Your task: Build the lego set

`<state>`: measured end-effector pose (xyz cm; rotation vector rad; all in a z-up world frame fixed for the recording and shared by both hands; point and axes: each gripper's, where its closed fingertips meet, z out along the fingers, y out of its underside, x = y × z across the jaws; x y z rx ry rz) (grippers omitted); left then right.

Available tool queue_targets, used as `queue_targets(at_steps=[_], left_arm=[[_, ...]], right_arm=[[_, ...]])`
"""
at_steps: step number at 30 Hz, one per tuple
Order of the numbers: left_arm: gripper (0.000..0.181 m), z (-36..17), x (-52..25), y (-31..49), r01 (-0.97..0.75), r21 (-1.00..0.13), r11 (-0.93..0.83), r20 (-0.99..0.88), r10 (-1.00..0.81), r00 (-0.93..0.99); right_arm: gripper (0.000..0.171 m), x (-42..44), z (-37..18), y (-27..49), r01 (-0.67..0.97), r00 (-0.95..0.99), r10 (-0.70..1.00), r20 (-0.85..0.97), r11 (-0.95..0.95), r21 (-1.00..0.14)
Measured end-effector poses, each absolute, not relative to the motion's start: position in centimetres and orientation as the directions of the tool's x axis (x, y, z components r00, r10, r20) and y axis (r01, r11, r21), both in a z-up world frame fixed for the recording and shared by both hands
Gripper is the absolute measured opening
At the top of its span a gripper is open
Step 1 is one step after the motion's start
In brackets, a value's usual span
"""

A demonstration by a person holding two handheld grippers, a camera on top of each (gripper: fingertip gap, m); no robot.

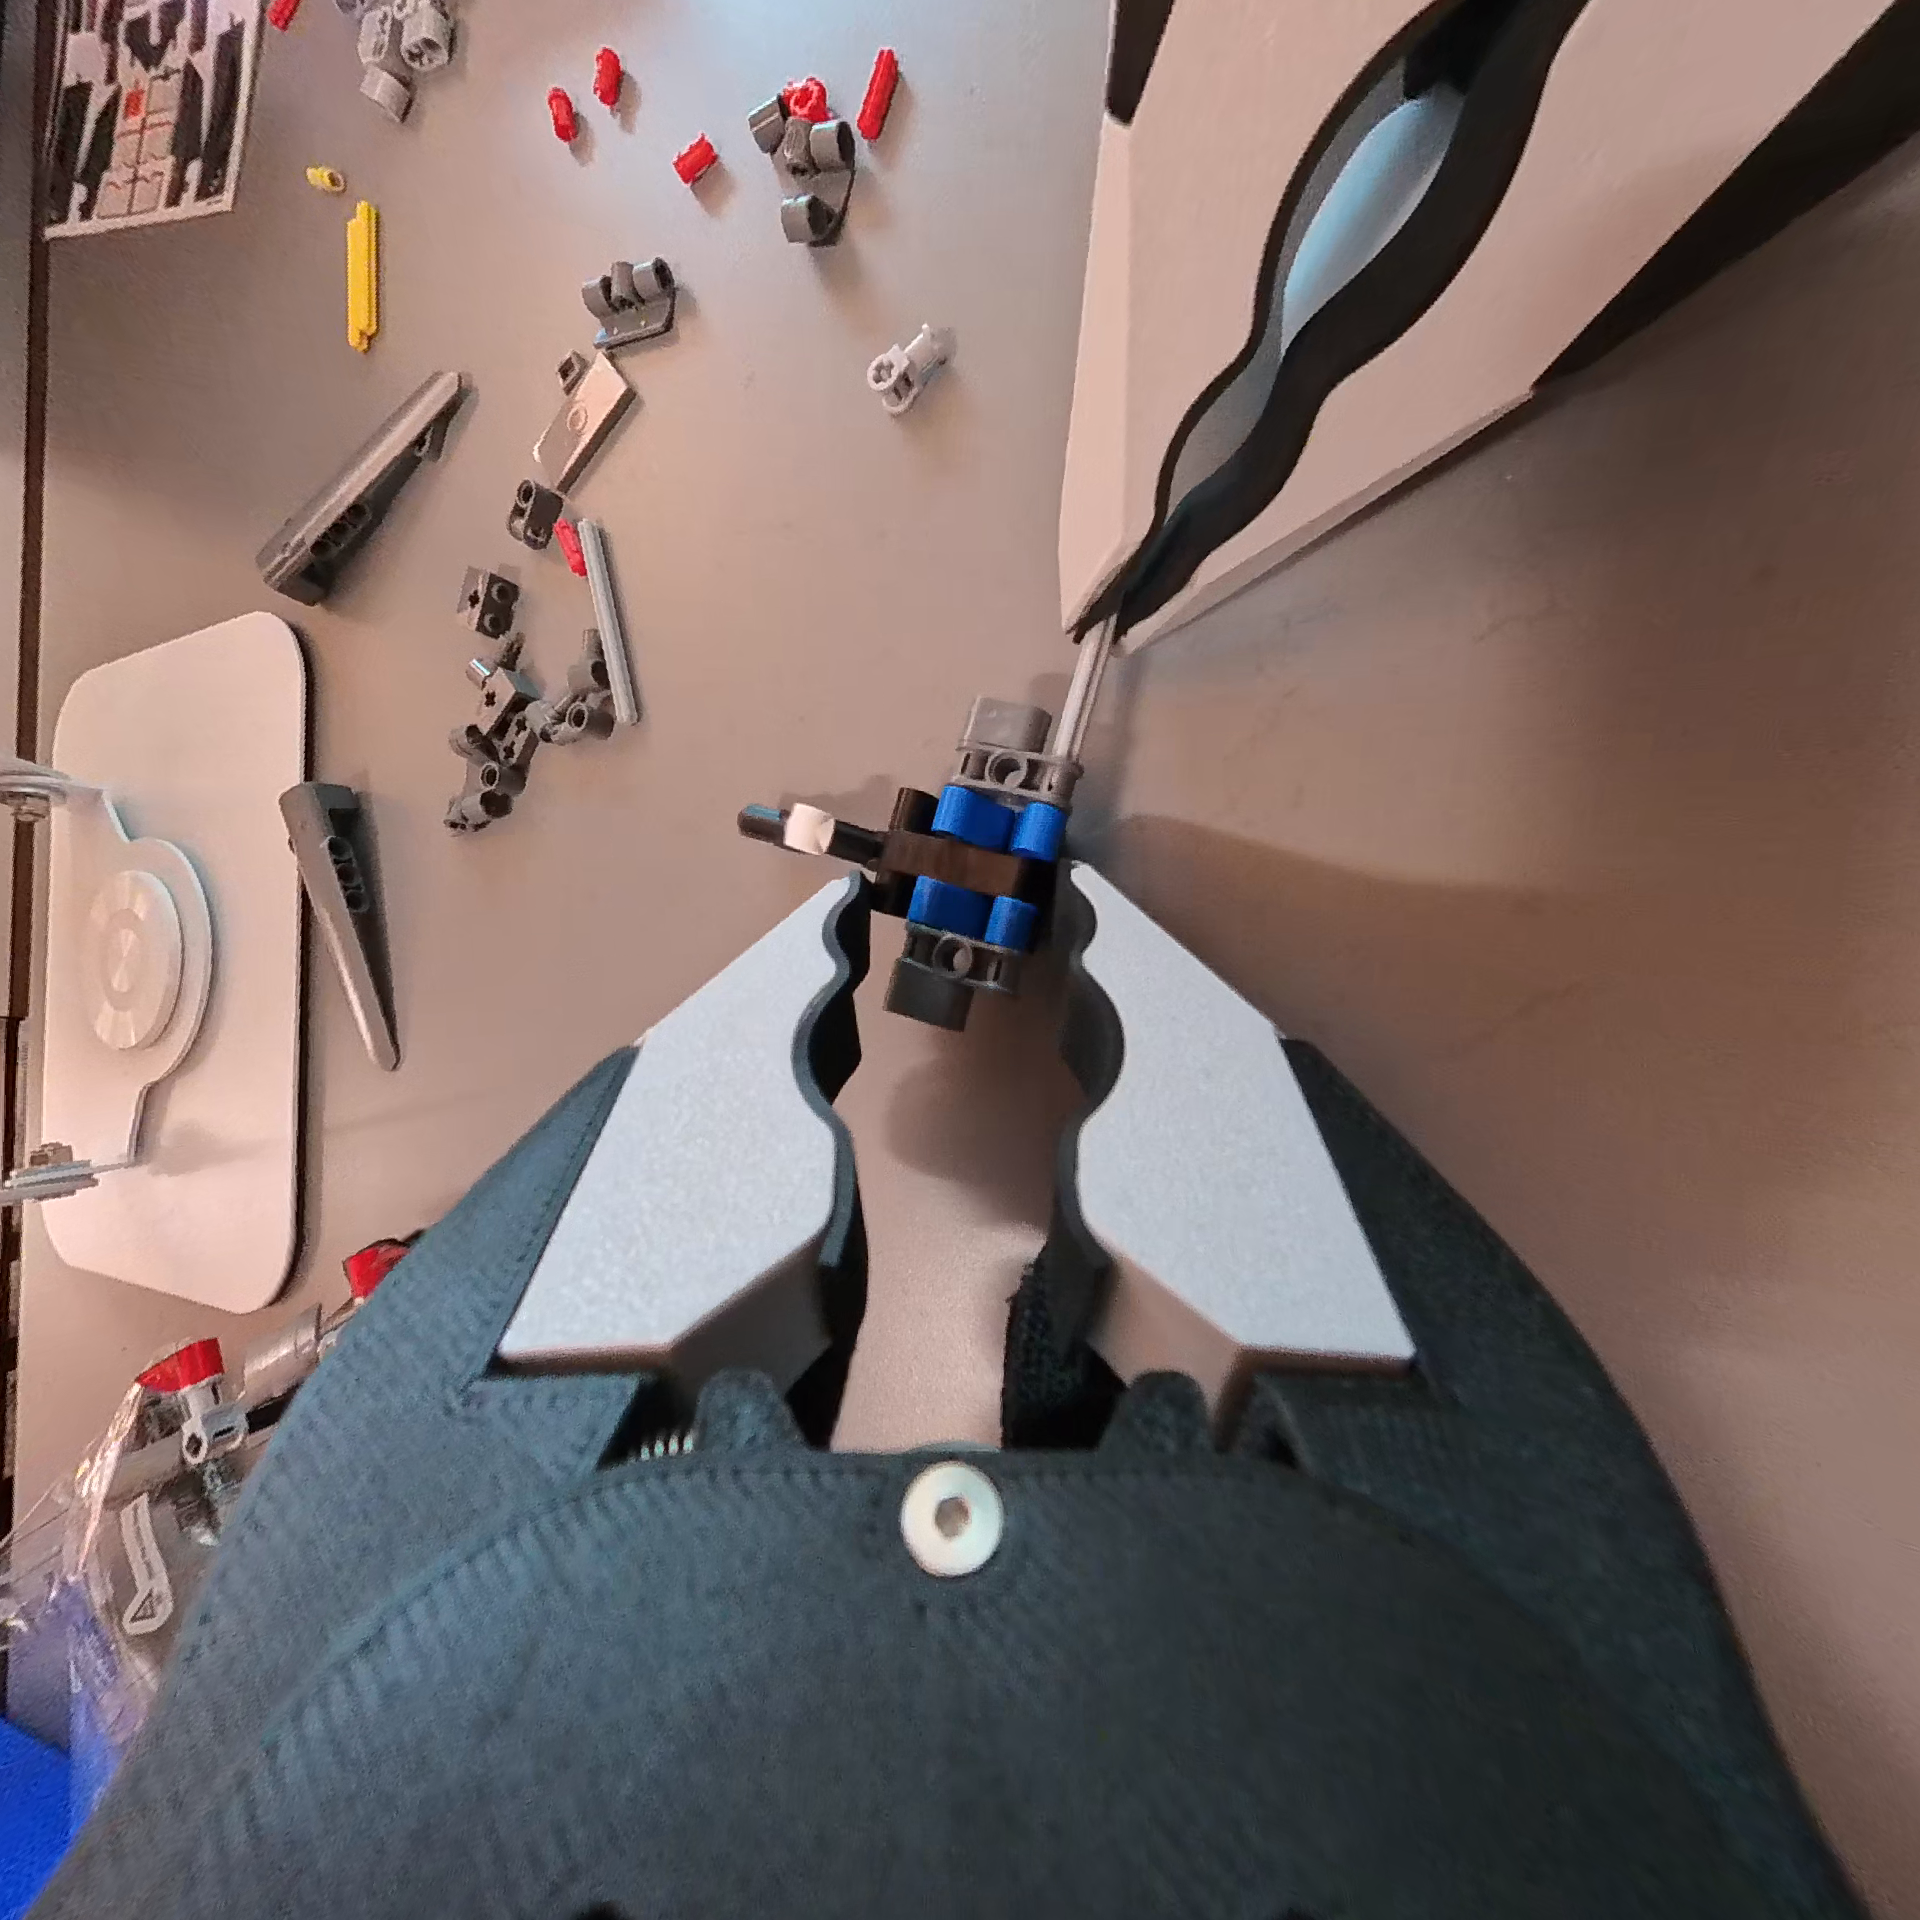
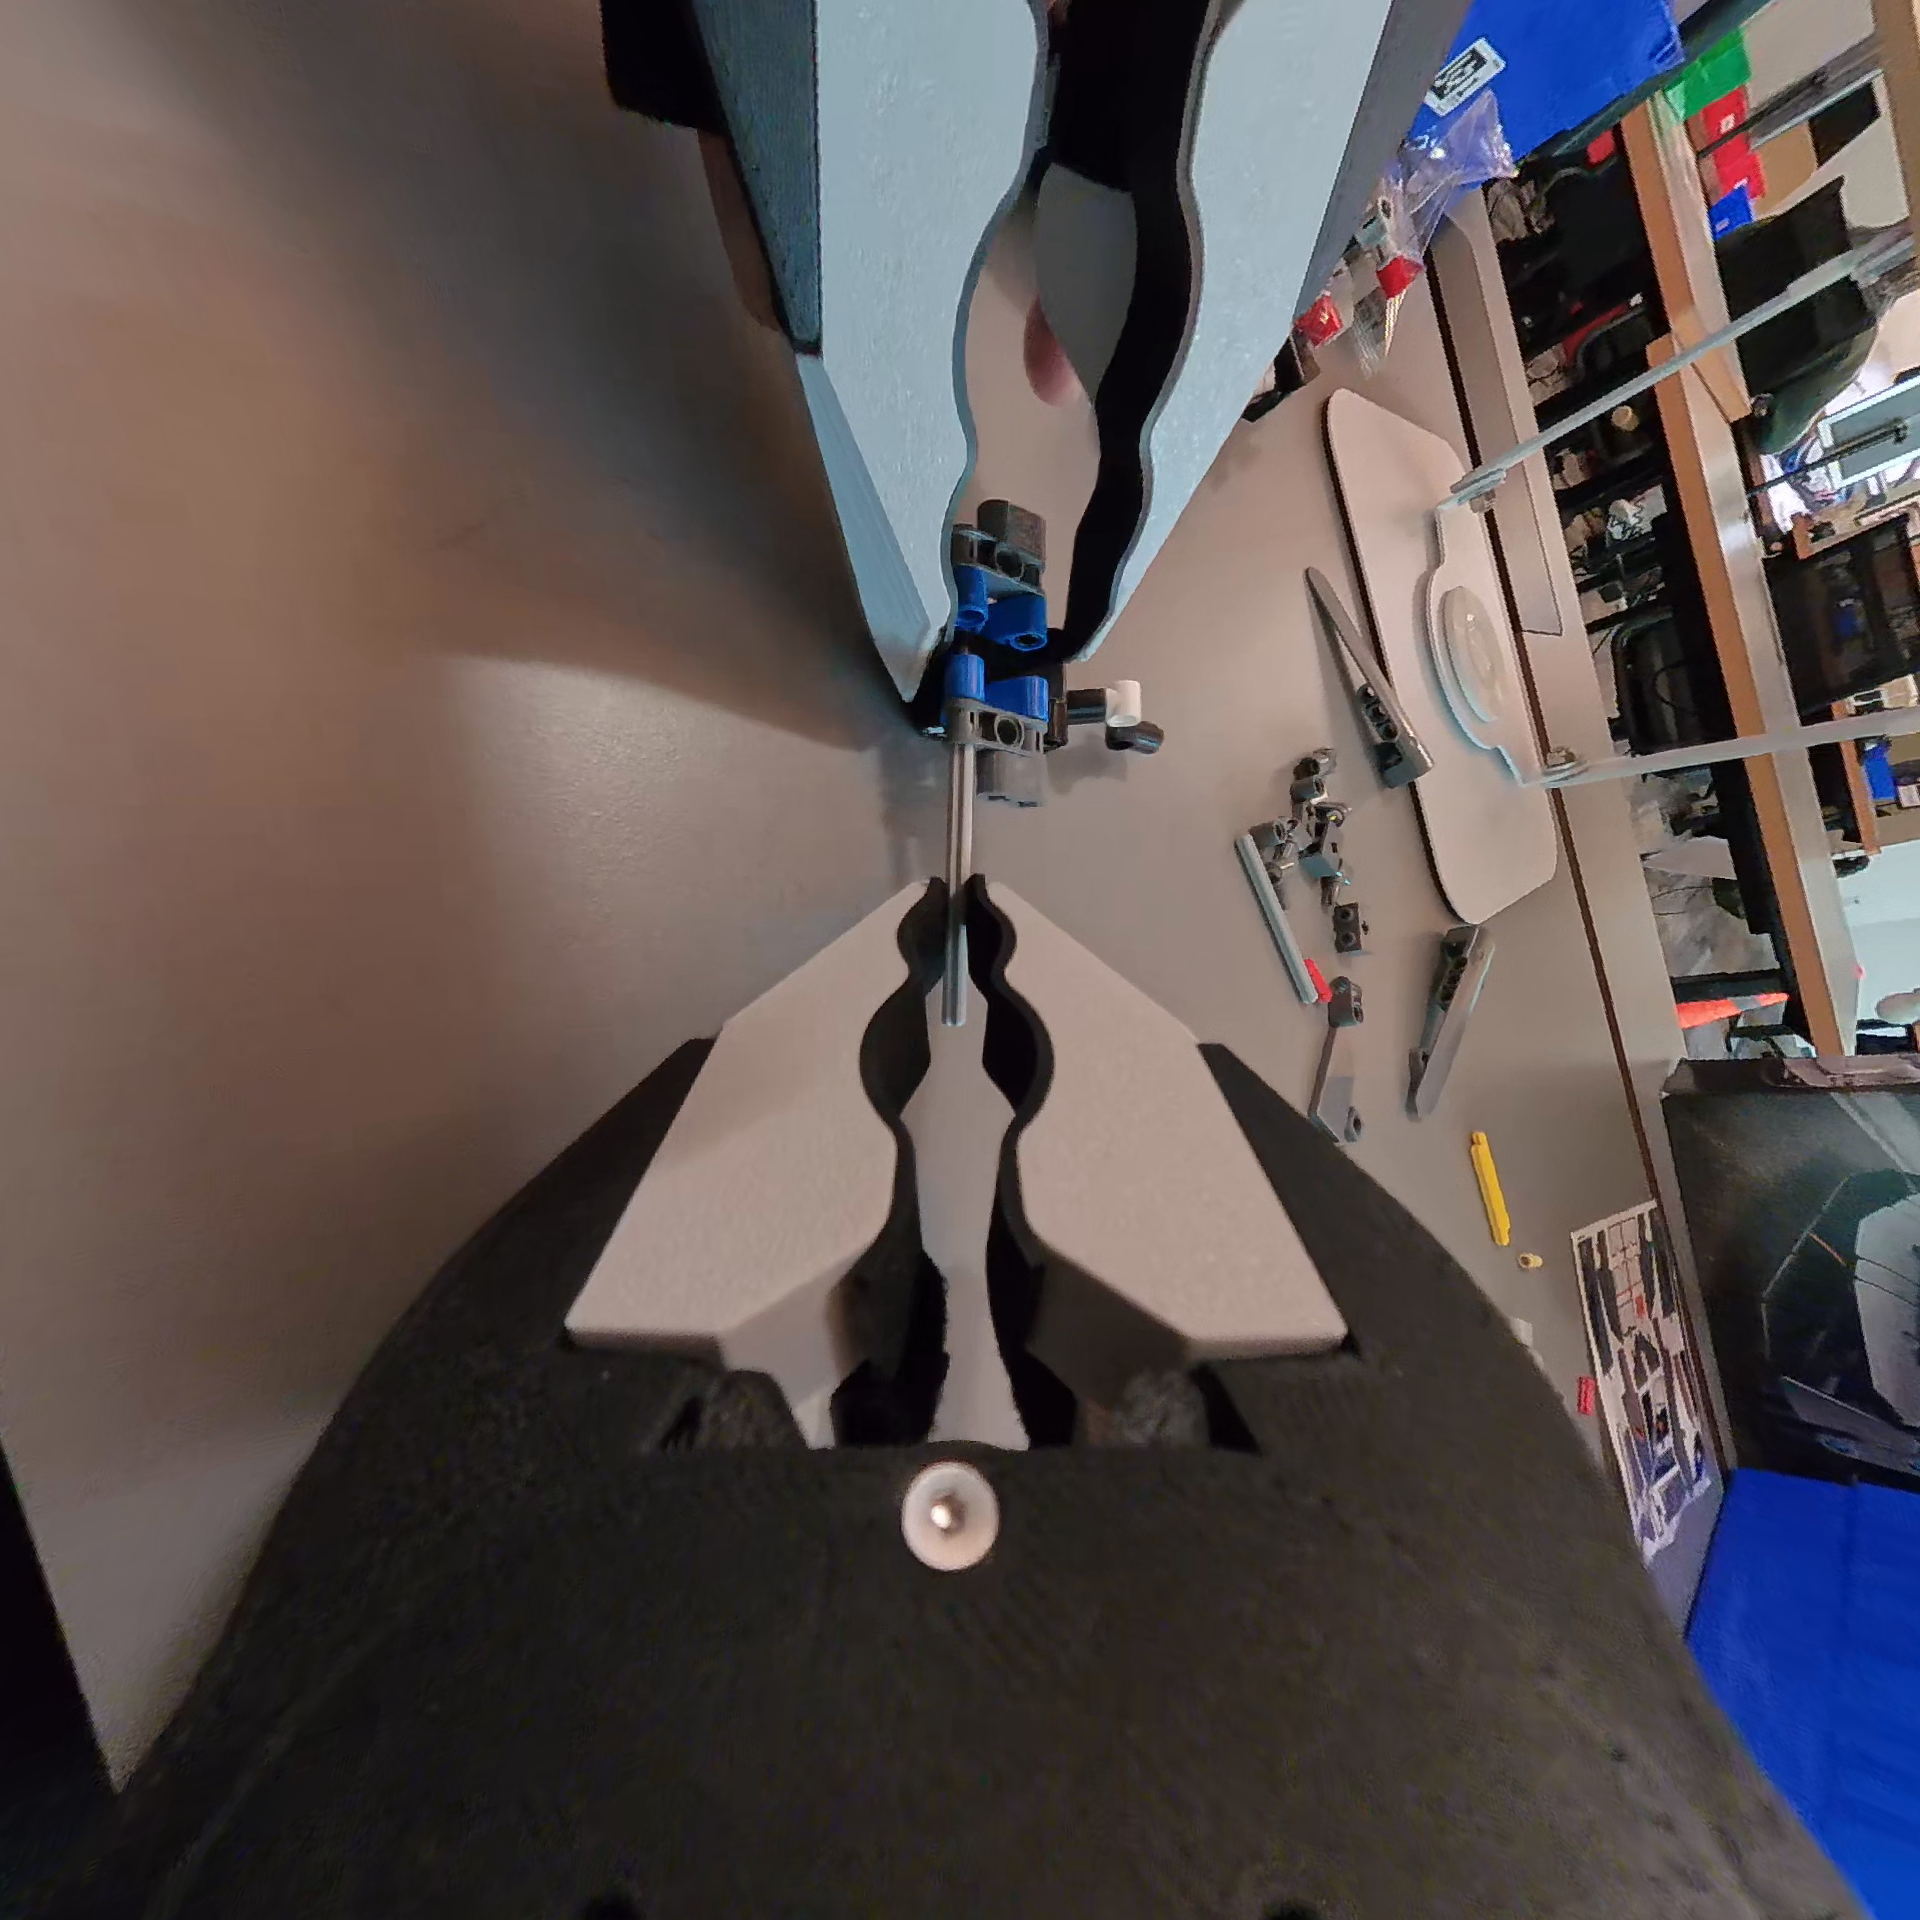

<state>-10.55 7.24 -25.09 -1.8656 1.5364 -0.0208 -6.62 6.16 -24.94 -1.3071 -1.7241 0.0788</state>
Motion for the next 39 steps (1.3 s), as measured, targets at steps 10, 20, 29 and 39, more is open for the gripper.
queue_targets(at_steps=[10,20,29,39], left_arm=[[0.031,-24.8,-10.6,6.9,-0.88,-0.472,0.048,-0.506,-0.832,0.226],[0.026,-24.0,-10.2,6.3,-0.874,-0.474,0.108,-0.54,-0.819,0.191],[0.019,-24.5,-9.7,6.1,-0.882,-0.453,0.127,-0.542,-0.825,0.16],[0.019,-24.5,-9.6,6.1,-0.898,-0.426,0.111,-0.566,-0.807,0.169]], right_arm=[[0.0,-6.6,-25.3,6.1,0.716,-0.001,0.792,0.61,0.427,-0.553],[0.0,-6.8,-25.4,5.9,0.709,-0.007,0.797,0.604,0.43,-0.559],[0.0,-6.8,-25.4,5.8,0.707,-0.008,0.795,0.607,0.434,-0.559],[0.0,-6.7,-25.4,5.8,0.731,-0.011,0.788,0.616,0.427,-0.532]])
